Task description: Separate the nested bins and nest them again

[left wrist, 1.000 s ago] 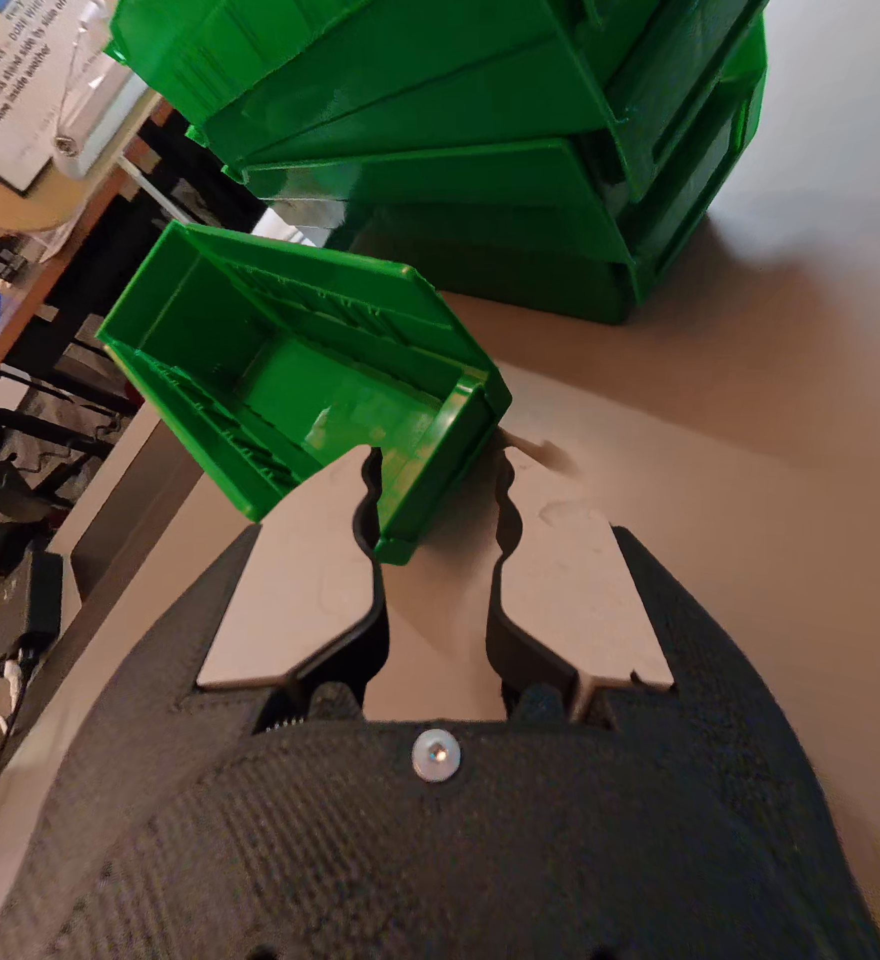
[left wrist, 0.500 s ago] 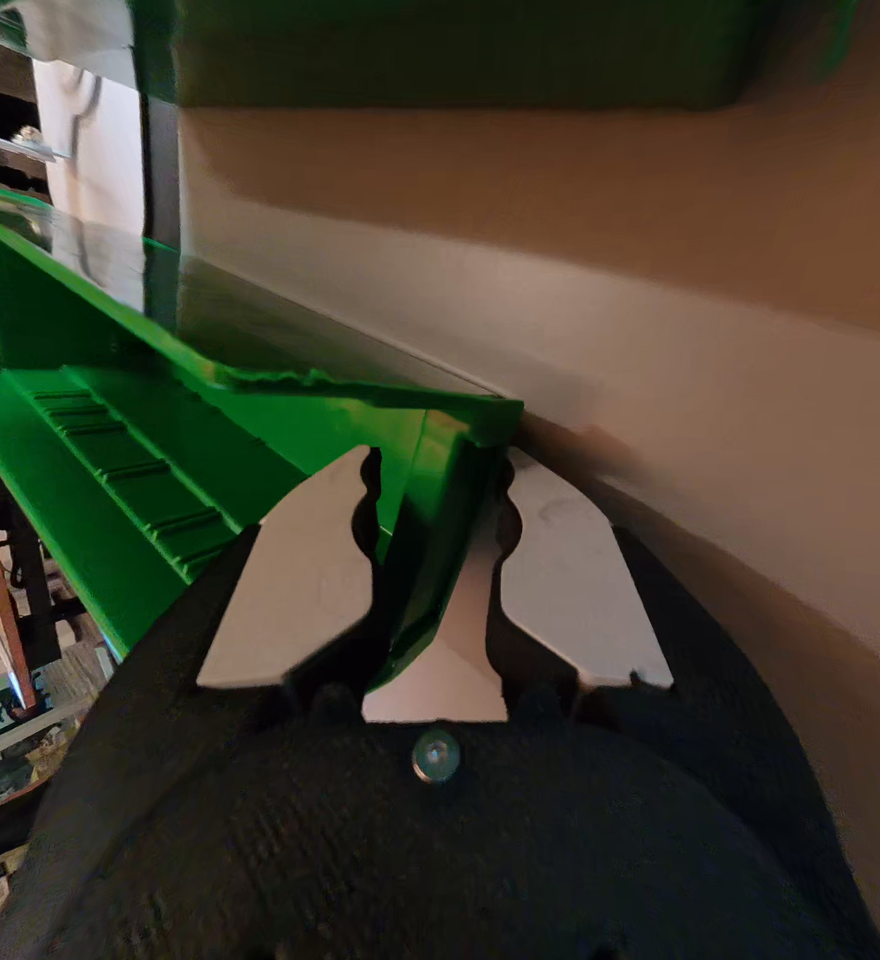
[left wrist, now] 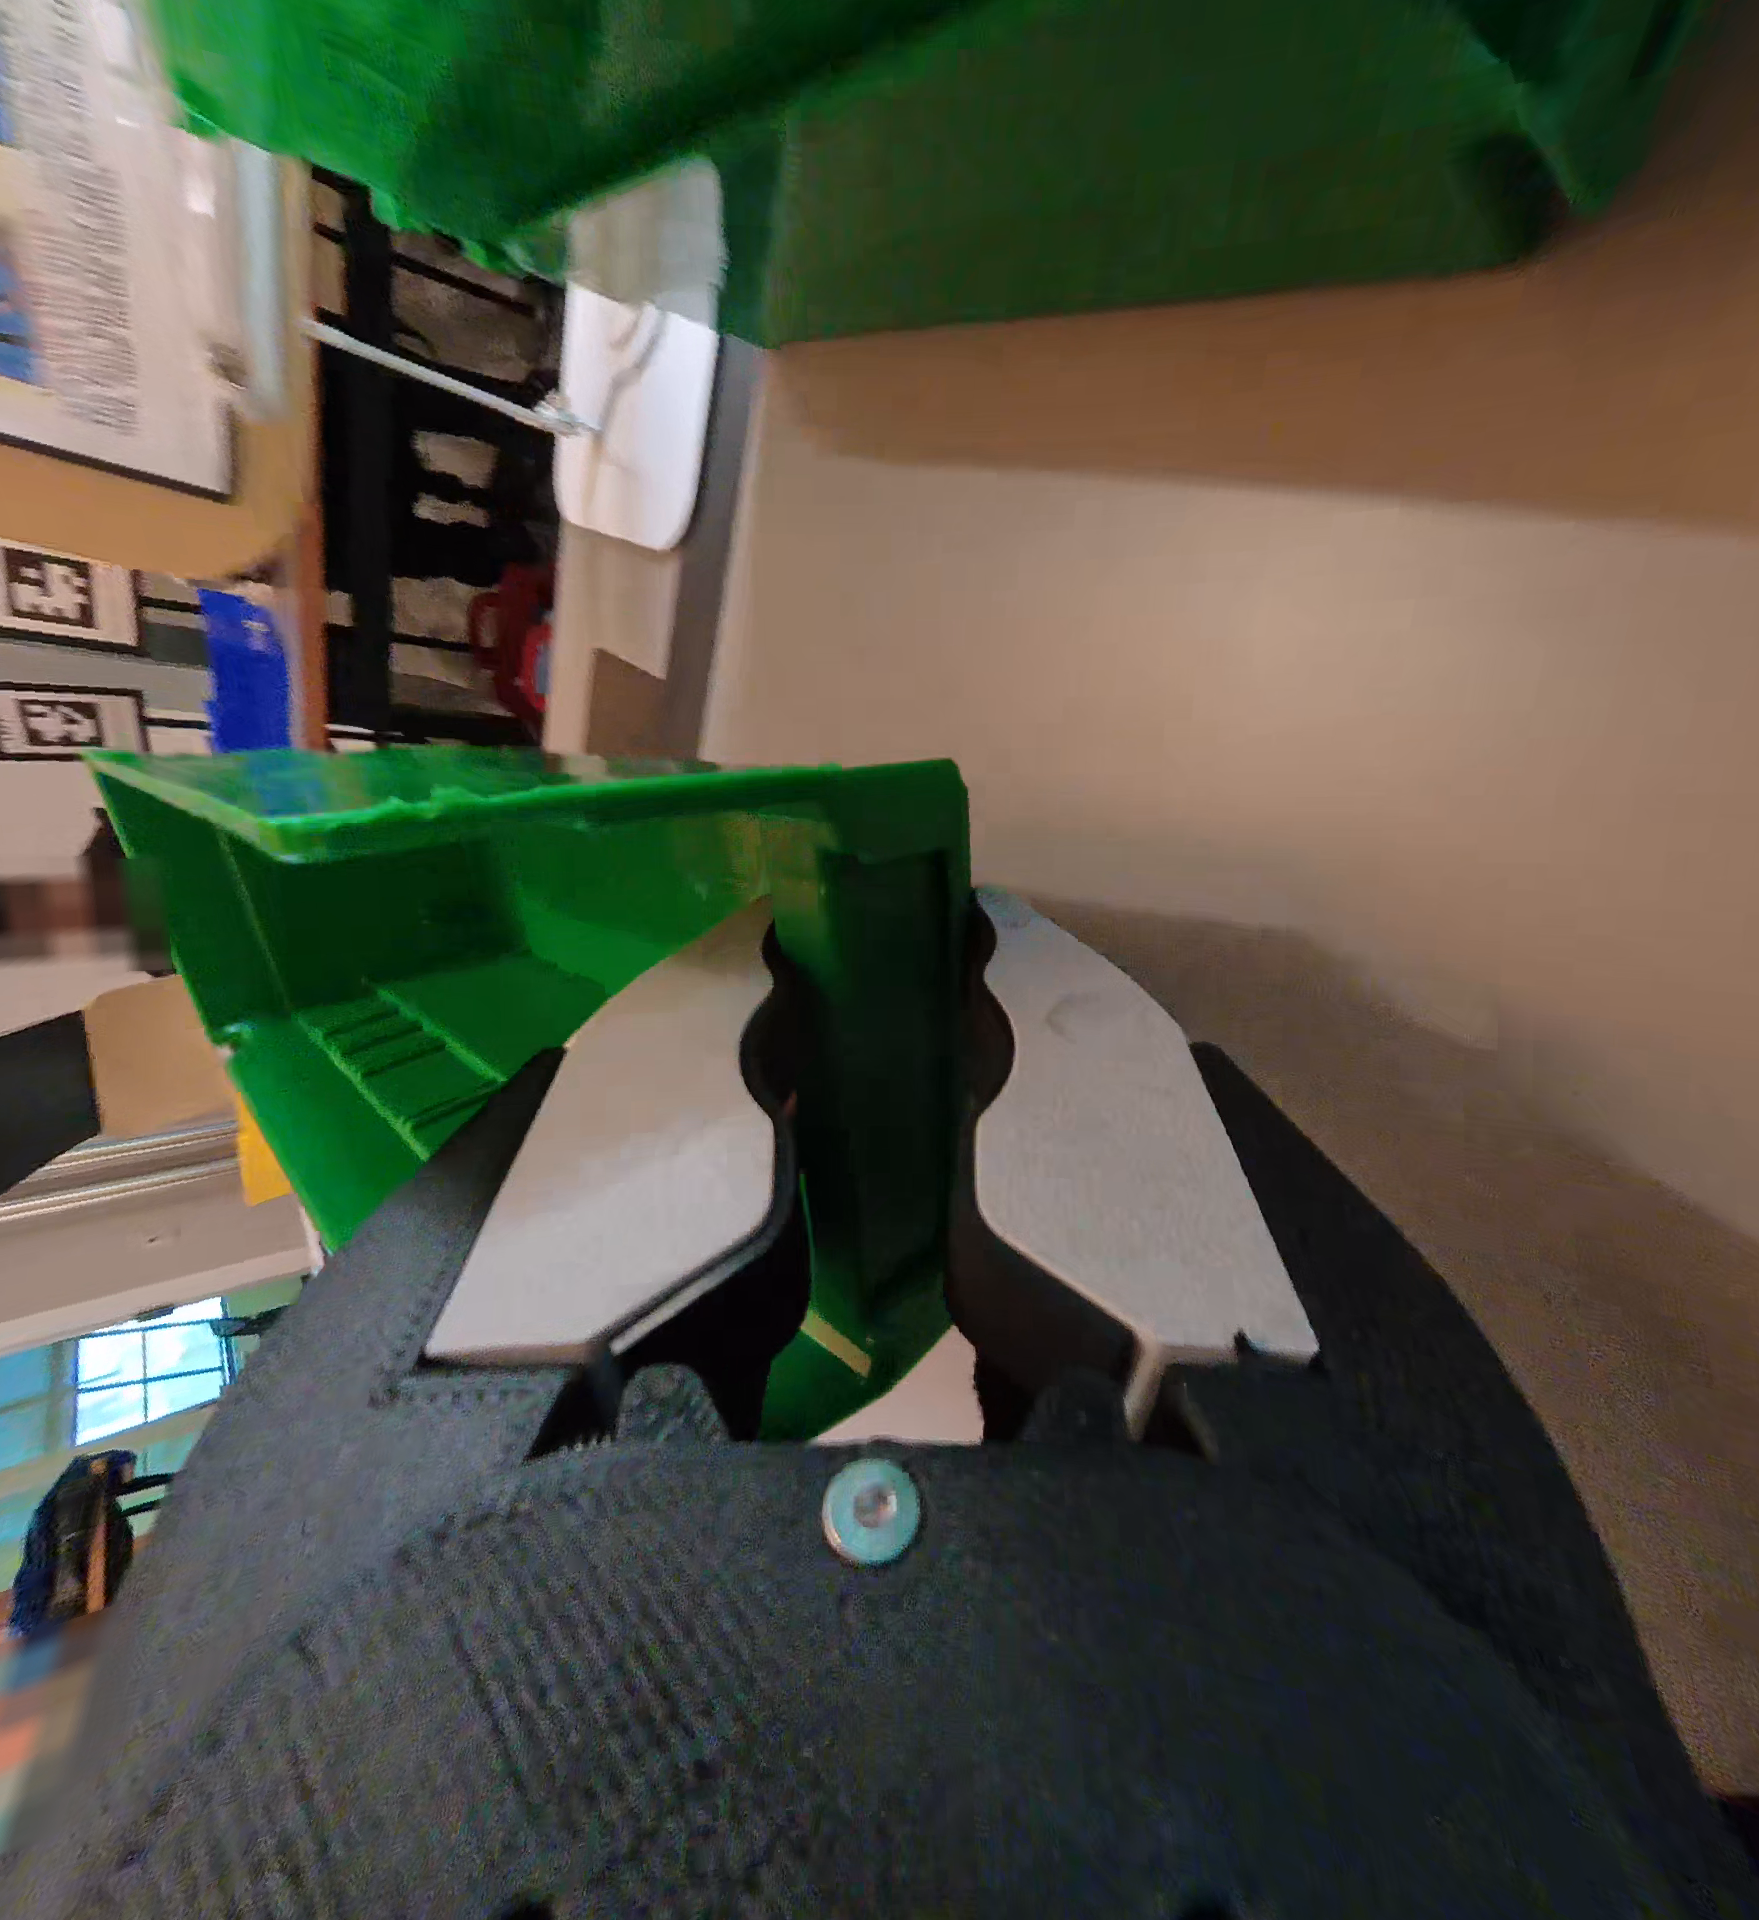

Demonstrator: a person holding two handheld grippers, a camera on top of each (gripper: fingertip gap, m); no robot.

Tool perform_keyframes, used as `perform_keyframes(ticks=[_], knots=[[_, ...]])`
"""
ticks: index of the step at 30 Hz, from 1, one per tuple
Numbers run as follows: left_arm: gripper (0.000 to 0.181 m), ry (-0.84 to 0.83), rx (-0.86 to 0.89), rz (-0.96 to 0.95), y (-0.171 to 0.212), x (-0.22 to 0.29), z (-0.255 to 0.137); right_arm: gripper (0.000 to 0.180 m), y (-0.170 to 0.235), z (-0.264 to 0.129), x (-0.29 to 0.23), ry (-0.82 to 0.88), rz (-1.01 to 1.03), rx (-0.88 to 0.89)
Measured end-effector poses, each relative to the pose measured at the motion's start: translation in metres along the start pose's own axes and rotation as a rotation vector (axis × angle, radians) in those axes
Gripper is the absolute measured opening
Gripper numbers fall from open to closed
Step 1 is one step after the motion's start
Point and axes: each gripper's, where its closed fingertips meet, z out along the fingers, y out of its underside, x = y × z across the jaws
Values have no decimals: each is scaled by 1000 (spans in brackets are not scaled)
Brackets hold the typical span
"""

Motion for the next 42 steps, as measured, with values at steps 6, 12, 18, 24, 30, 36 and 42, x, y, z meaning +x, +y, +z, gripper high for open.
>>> perform_keyframes(ticks=[6, 12, 18, 24, 30, 36, 42], knots=[[29, -54, 123, 35, -70, -56, -65, 68, 0, 0, 4, 27, -1, 1], [28, 7, 151, 122, -152, -75, -95, 70, -2, -3, 9, 62, -13, 5], [29, 89, 90, 186, -203, -60, -80, 72, -1, -3, 5, 44, -31, -2], [29, 176, 22, 222, -215, -34, -45, 72, -4, -5, 4, 40, -25, 15], [30, 238, -13, 237, -204, -14, -12, 72, -7, -8, 4, 39, -17, 30], [30, 222, 68, 227, -206, -5, -5, 72, -5, -7, 3, 34, -15, 22], [44, 240, 199, 139, -213, -10, -37, 72, -4, -6, 4, 36, -14, 16]])
